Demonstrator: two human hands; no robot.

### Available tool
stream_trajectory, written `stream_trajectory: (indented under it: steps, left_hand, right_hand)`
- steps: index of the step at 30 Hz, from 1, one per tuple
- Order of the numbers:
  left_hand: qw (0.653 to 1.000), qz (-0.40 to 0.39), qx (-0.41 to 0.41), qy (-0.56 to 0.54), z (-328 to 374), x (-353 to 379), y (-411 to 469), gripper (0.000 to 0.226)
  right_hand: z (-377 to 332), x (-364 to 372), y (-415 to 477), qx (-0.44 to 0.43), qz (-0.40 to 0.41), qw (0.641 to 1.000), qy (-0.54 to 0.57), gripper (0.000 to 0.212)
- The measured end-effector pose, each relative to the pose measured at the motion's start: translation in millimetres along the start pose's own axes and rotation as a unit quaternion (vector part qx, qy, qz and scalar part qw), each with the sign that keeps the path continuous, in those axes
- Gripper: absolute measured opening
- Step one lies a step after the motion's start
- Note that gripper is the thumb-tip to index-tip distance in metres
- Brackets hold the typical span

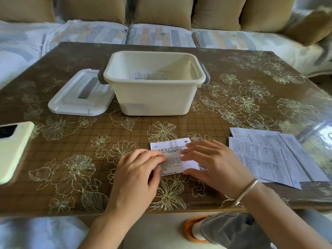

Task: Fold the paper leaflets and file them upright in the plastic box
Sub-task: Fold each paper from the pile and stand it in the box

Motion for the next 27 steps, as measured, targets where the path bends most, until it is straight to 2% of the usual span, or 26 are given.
stream_trajectory:
  steps: [4, 9, 13, 16, 18, 22, 27]
  left_hand:
    - [1.0, 0.005, -0.005, -0.028, 3, -4, 2, 0.035]
    - [1.0, -0.017, 0.01, 0.005, 7, -3, 8, 0.041]
    - [0.998, -0.008, 0.039, 0.041, 10, -4, 16, 0.044]
    - [0.994, 0.022, 0.103, 0.034, 19, -11, 19, 0.029]
    - [0.99, 0.046, 0.129, 0.021, 20, -17, 20, 0.028]
    - [0.99, 0.075, 0.115, 0.005, 15, -23, 19, 0.036]
    - [0.994, 0.061, 0.069, -0.051, 12, -21, 12, 0.03]
  right_hand:
    - [-9, -1, 0, -0.066, 0.011, 0.997, -0.037, 0.017]
    - [-16, -2, 1, -0.079, 0.038, 0.995, -0.041, 0.015]
    - [-6, 1, 6, -0.019, 0.005, 1.0, -0.019, 0.015]
    - [4, 0, 3, 0.031, -0.002, 0.999, 0.022, 0.032]
    - [7, -1, -1, 0.051, 0.002, 0.998, 0.025, 0.044]
    - [8, -11, -10, 0.097, 0.063, 0.991, 0.067, 0.035]
    - [9, -15, -28, 0.17, 0.12, 0.969, 0.131, 0.031]
Point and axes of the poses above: each hand's wrist, its own y-axis towards the middle knuckle, its own x-axis out of the palm, z = x × y, the point moved 9 cm from there along y, towards the middle knuckle
